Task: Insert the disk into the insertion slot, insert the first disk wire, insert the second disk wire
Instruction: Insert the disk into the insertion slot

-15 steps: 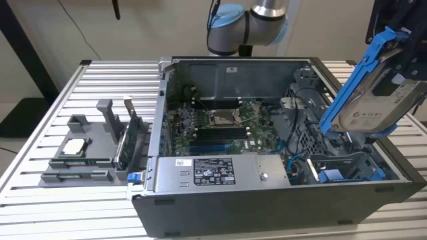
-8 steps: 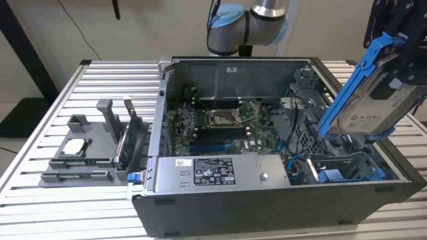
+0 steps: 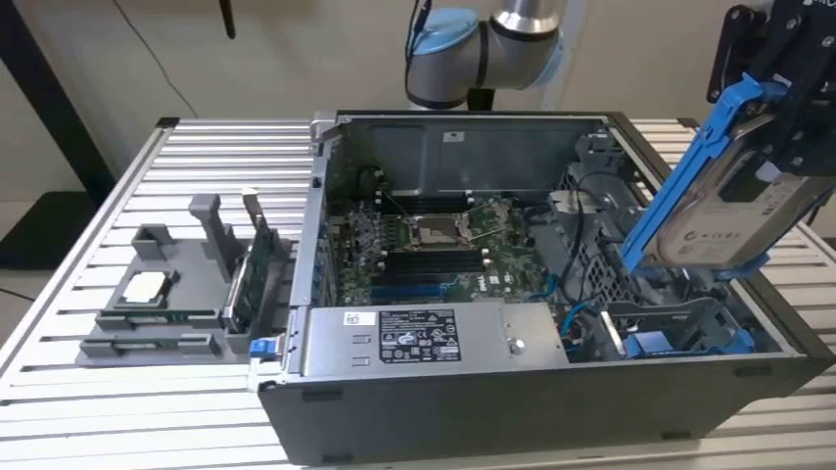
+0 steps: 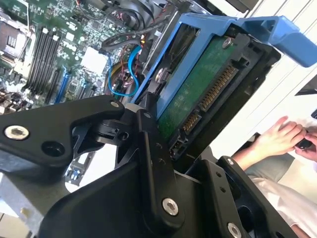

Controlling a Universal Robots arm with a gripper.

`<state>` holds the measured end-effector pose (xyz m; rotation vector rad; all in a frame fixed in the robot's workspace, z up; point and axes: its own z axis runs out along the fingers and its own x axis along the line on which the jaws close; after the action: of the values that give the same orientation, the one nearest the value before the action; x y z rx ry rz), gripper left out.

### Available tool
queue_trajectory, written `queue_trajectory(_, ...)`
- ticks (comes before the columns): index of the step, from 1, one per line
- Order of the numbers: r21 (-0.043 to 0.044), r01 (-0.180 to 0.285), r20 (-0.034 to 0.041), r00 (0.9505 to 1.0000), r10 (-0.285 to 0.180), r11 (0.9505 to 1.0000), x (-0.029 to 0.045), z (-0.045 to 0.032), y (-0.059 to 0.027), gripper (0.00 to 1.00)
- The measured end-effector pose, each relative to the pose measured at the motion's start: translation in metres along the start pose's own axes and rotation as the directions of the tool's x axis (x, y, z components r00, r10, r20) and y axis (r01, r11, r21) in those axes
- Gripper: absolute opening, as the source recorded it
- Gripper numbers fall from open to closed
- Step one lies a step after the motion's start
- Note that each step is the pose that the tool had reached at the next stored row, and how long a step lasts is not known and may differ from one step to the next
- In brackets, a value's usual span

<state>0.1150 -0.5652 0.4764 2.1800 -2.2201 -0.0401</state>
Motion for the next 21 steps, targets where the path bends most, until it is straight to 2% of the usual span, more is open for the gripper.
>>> queue_trajectory(21,0.0000,0.000,-0.0001,1.0000,0.000,1.0000,0.0003,0.0138,-0.0006,0.33)
